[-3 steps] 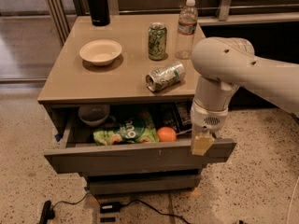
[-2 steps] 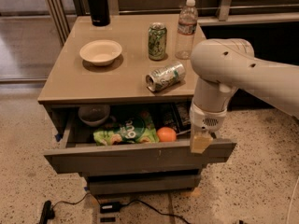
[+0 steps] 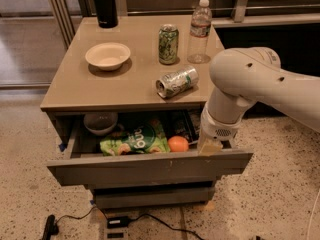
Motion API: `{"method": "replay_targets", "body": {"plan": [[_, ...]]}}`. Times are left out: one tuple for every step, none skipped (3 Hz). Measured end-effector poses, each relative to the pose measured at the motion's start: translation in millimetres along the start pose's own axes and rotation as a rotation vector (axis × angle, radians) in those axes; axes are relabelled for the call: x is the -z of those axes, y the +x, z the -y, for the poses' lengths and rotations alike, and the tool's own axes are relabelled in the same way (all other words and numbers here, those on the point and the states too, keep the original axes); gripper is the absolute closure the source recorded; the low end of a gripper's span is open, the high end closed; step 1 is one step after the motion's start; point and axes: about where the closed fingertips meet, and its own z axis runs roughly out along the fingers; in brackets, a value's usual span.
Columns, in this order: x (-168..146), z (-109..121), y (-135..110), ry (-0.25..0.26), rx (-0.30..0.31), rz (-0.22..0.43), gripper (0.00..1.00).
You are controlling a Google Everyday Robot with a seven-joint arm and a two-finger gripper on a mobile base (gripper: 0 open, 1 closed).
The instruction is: Open top drawer
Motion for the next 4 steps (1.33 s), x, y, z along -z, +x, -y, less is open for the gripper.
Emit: {"method": "replay_targets", "body": {"plan": [[3, 12, -4, 0.053, 0.011, 0.045, 1.0], [-4, 29, -4, 0.057, 0.012, 0.09, 1.0], [-5, 29, -3, 0.068, 0.013, 0.091, 1.0], [-10, 30, 0, 0.105, 0.014, 0.096, 1.0]]}}
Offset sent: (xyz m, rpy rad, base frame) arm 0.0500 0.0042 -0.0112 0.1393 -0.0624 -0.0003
